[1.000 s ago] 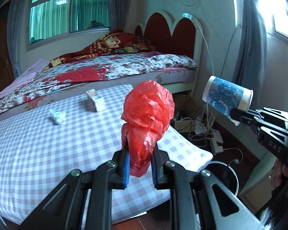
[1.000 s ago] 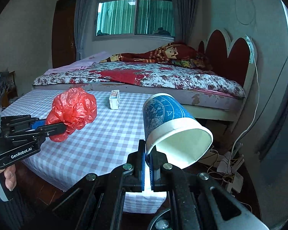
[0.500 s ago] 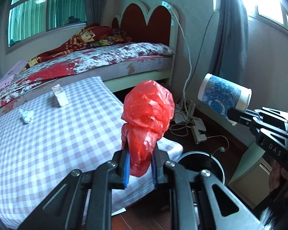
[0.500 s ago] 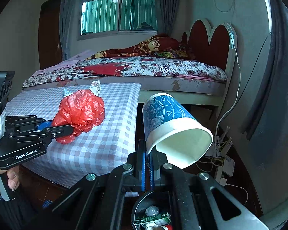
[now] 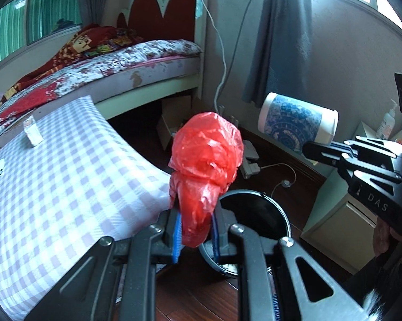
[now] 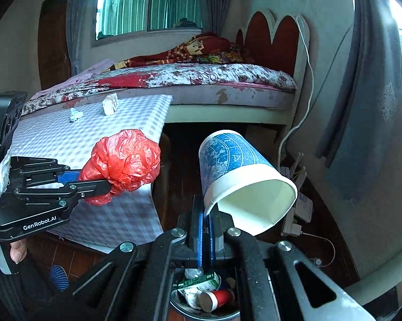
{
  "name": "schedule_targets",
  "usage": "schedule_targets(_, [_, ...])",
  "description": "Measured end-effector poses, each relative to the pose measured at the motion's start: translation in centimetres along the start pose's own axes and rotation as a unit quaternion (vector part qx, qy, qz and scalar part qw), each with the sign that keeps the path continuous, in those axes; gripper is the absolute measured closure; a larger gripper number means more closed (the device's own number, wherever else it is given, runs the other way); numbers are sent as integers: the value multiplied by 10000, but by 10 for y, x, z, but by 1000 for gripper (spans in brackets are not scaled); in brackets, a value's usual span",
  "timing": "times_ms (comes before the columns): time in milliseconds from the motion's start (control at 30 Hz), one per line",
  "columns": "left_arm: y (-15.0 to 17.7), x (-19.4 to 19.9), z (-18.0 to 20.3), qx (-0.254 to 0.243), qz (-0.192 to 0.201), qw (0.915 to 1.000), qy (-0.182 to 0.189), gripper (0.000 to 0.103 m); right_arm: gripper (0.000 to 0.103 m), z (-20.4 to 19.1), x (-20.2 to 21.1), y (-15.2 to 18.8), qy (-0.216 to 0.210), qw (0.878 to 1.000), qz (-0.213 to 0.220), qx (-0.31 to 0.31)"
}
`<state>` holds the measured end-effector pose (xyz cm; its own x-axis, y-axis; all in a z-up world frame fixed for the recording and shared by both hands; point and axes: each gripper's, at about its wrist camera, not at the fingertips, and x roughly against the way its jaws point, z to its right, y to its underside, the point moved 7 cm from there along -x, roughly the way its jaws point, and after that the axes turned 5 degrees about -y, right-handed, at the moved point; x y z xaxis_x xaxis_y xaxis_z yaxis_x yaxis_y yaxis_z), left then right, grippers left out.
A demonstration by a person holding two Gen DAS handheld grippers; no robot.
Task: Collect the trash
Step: 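Carry the blue patterned cup and red bag over the black bin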
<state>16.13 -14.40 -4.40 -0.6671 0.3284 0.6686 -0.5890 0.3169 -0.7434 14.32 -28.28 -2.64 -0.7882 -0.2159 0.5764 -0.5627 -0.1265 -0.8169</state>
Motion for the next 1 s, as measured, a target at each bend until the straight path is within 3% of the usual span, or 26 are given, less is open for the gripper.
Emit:
schedule_targets(467, [32, -41, 48, -287, -649, 9957, 603, 84, 99, 21, -13, 57, -27, 9974, -700, 160])
schedule_targets(800, [54, -77, 67, -371, -1175, 9895, 756, 84, 99, 22, -45, 100, -204, 9882, -1475, 364])
schedule_targets(1000, [55, -92, 69, -410, -1322, 9873, 780, 83, 99, 23, -61, 111, -243, 9835, -1715, 524])
